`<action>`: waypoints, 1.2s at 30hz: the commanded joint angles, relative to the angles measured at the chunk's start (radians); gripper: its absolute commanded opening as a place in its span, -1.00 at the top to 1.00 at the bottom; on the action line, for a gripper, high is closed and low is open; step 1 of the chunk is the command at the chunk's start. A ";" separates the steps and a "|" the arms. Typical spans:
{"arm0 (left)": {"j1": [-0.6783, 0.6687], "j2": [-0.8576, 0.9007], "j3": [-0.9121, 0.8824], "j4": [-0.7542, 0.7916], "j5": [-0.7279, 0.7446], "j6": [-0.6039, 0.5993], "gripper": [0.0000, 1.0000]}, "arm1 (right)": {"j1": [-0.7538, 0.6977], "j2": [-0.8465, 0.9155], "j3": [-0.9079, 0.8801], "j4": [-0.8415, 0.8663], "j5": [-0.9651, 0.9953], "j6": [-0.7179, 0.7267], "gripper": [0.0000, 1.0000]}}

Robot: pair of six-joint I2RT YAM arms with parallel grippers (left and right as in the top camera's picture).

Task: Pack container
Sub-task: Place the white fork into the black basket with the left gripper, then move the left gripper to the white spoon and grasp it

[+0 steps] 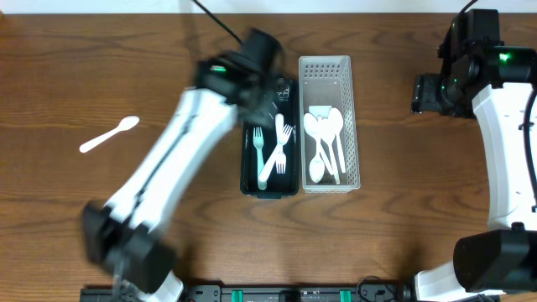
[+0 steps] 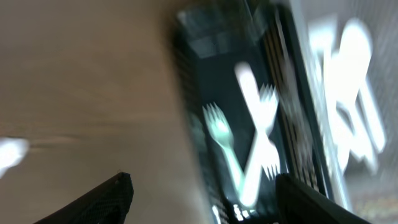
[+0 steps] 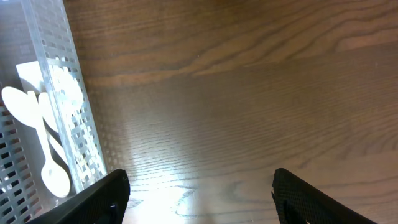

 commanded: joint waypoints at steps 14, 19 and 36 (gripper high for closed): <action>0.645 -0.020 0.042 0.004 -0.079 -0.838 -0.60 | -0.005 -0.008 0.012 0.002 0.010 0.002 -0.53; 0.663 0.111 0.042 0.035 -0.078 -1.294 -0.85 | -0.005 -0.008 0.012 -0.004 0.010 0.018 -0.54; 0.687 0.443 0.042 0.182 -0.010 -1.593 -0.85 | -0.005 -0.008 0.012 -0.047 0.002 0.107 -0.53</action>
